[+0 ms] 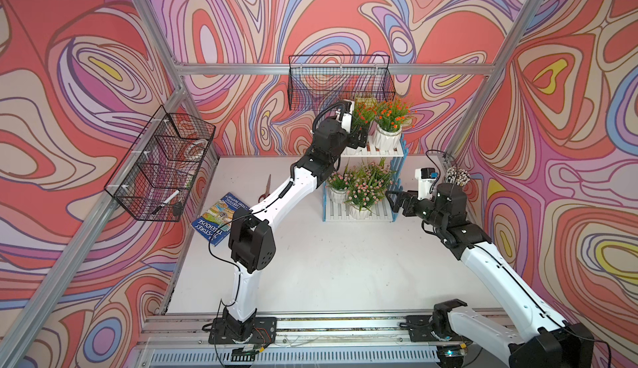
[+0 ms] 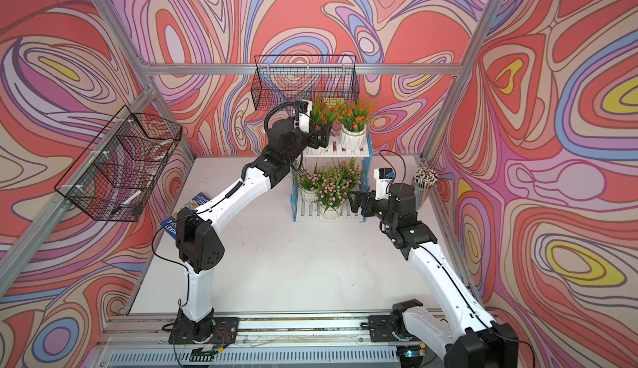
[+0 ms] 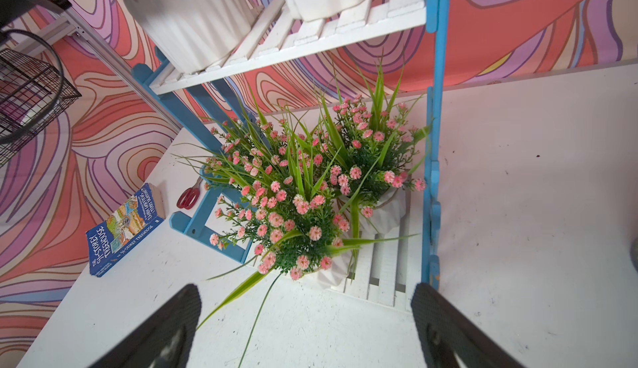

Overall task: Place the baby's breath potted plants on the rack by color
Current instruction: Place the baby's breath potted plant on the rack.

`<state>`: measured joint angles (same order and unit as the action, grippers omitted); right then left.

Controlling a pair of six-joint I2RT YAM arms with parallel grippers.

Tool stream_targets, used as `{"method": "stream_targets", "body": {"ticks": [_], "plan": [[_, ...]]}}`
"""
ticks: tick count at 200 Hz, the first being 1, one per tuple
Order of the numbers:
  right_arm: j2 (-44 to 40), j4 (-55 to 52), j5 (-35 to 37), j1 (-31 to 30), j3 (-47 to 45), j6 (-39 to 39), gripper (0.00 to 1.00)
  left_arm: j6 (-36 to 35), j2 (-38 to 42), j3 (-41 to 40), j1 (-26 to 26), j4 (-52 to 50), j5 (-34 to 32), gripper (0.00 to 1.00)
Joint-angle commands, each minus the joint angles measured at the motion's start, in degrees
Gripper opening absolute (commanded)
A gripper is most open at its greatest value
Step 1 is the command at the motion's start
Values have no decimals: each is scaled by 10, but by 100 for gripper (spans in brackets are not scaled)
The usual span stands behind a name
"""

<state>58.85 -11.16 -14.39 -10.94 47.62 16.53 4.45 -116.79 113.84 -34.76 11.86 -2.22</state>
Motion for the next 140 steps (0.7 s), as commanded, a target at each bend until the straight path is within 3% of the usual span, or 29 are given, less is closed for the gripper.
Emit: {"method": "stream_targets", "body": {"ticks": [1, 54, 95, 140], "plan": [[-14, 4, -3, 0, -8, -7, 98, -14, 25, -6, 5, 66, 16, 100], [-20, 2, -3, 0, -6, -9, 98, -14, 32, -3, 12, 139, 28, 100], [-24, 2, -2, 0, -1, -11, 98, 24, 60, -28, 29, 214, 72, 100], [-24, -3, 12, 0, 14, -20, 98, 131, 164, -127, 76, 272, 89, 100]]}}
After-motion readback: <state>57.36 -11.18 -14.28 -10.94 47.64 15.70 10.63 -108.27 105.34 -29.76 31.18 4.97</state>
